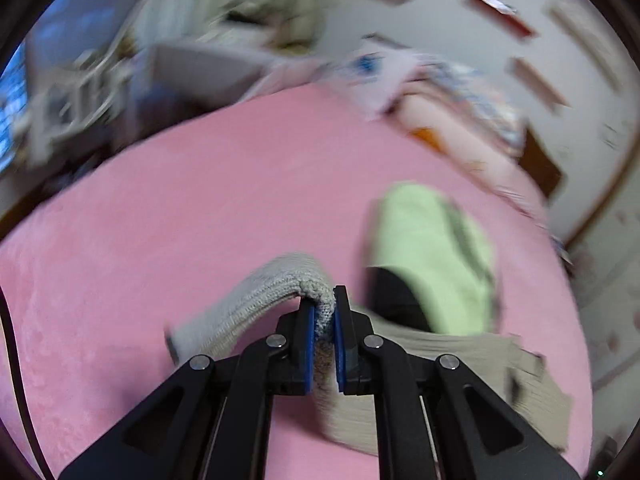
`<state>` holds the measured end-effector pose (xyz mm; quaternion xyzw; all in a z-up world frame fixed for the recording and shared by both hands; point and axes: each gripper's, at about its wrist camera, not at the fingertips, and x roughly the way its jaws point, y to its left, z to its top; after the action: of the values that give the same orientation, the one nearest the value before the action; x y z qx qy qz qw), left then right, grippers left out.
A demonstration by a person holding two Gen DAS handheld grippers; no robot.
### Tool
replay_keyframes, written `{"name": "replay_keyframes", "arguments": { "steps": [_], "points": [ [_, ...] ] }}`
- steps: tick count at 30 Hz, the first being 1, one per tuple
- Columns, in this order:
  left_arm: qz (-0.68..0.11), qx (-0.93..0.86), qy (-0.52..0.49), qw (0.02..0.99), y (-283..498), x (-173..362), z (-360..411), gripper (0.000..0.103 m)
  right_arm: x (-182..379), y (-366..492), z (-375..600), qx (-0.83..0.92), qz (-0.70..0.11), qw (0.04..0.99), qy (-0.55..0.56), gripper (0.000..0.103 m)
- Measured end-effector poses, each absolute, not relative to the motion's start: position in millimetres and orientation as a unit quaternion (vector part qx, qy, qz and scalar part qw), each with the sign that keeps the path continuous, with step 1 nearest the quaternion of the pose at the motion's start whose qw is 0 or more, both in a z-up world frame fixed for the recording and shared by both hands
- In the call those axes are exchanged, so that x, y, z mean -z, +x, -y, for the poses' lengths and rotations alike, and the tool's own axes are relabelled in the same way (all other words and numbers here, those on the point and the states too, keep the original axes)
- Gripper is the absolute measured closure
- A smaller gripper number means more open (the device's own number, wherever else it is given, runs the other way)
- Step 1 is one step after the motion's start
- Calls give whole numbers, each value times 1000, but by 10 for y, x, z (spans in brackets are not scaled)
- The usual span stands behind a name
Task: Fold large clothes
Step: 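Fold the held sleeve across the cardigan front with the left tool, release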
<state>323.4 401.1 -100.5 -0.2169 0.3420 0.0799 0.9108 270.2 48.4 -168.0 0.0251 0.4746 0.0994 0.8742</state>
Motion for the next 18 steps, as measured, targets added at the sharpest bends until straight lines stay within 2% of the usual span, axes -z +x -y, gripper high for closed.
{"name": "replay_keyframes", "arguments": {
  "steps": [4, 8, 13, 18],
  "points": [
    [-343, -3, -156, 926, 3335, 561, -3064, 97, 1528, 2547, 16, -70, -462, 883, 45, 70],
    [-377, 67, -115, 917, 3488, 580, -2068, 97, 1416, 2379, 530, -35, -449, 891, 52, 70],
    [-451, 120, -82, 881, 3639, 1193, -978, 97, 1464, 2209, 1164, 7, -453, 889, 69, 70],
    [-523, 117, -51, 842, 3650, 2013, -348, 96, 1652, 2139, 1620, 33, -471, 877, 89, 70]
  ]
}}
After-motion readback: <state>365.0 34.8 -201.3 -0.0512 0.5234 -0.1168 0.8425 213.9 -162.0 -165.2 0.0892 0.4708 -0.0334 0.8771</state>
